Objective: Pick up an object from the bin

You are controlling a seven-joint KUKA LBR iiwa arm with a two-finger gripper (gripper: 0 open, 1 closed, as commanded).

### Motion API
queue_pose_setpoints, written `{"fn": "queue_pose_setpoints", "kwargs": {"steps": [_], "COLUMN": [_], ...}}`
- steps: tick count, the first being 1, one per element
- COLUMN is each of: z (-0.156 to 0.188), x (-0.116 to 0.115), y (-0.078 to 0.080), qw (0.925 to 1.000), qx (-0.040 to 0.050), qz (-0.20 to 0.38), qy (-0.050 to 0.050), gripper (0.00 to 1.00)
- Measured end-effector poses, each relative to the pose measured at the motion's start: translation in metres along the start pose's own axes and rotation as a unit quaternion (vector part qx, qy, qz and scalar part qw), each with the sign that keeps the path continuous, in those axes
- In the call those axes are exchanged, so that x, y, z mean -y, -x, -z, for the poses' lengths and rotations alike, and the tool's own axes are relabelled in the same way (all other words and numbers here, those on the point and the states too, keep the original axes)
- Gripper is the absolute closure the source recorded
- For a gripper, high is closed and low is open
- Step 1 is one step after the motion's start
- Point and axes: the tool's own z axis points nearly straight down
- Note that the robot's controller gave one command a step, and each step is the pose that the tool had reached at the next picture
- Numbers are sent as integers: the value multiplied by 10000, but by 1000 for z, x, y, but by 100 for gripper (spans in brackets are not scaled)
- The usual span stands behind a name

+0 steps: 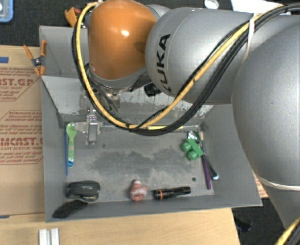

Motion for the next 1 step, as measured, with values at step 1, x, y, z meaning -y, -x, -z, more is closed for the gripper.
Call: {"fn": "queue_pose_setpoints", "kwargs": {"steps": [1], "z": [5], "x": [2], "y": [2], "qw": [10000], "qx": [39], "qz": [-15], "qy": [8], "gripper": [0]}}
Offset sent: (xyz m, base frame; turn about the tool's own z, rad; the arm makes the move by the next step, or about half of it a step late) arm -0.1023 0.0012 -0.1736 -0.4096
